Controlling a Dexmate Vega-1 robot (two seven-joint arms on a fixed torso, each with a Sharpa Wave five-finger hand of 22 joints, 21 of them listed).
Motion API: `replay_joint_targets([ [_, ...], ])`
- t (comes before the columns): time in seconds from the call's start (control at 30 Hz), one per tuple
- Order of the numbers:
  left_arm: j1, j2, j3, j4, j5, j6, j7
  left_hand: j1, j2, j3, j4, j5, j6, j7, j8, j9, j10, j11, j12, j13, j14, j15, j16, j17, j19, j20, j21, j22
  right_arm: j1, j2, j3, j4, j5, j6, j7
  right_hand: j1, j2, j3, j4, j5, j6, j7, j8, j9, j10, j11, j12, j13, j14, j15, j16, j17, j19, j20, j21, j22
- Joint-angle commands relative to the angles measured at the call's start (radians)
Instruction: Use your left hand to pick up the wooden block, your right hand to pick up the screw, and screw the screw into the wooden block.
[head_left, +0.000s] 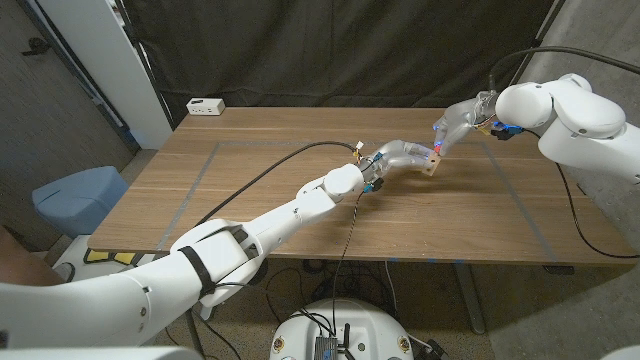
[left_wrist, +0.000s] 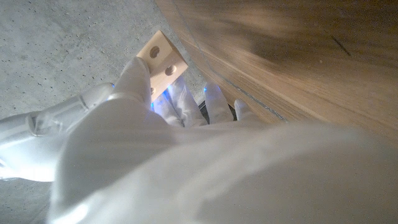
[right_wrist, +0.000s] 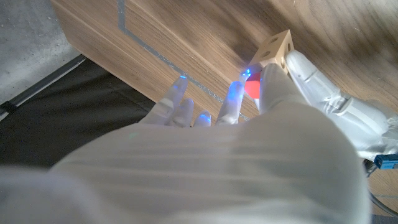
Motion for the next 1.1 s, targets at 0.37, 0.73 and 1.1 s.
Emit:
replay_joint_targets([
  [0.37, -0.002, -0.004, 0.001, 0.007, -0.001, 0.002, 0.0, -0.011, 0.021, 0.029, 0.018, 0.006, 0.092, 0.025, 0.004, 0.001, 0.009, -0.002, 0.008, 0.092, 0.007, -0.045, -0.003, 0.001, -0.006, 0.002, -0.001, 0.002, 0.037, 0.018, -0.018, 0.01, -0.001, 0.011, 0.059, 0.038, -0.019, 0.011, 0.01, 0.001, -0.12, -0.027, -0.021, 0.02, -0.063, -0.003, -0.007, 0.005, -0.052, -0.074, 0.0, 0.009, -0.032, 0.023, -0.004, 0.003],
  [0.73, -0.011, -0.009, 0.001, 0.026, -0.003, -0.012, -0.005, -0.012, 0.022, 0.029, 0.019, 0.006, 0.091, 0.026, 0.003, 0.001, 0.007, -0.002, 0.008, 0.092, 0.006, -0.045, -0.003, 0.002, -0.006, 0.002, -0.001, 0.002, 0.062, 0.036, -0.04, 0.017, -0.029, 0.006, 0.093, 0.043, -0.026, 0.011, 0.013, 0.0, -0.198, -0.031, -0.041, 0.026, -0.111, 0.009, -0.008, 0.005, -0.079, -0.069, 0.0, 0.011, -0.051, 0.043, -0.004, 0.003],
  [1.1, -0.015, -0.012, 0.0, 0.037, -0.004, -0.021, -0.01, -0.011, 0.022, 0.029, 0.018, 0.006, 0.09, 0.026, 0.003, 0.001, 0.007, -0.002, 0.008, 0.092, 0.006, -0.044, -0.003, 0.001, -0.006, 0.003, -0.001, 0.002, 0.038, 0.033, -0.026, 0.013, -0.038, 0.016, 0.048, 0.05, -0.024, 0.013, 0.015, 0.001, -0.125, -0.019, 0.003, 0.035, -0.085, -0.002, 0.008, 0.005, -0.061, -0.076, 0.013, 0.013, -0.04, 0.035, 0.003, 0.003],
])
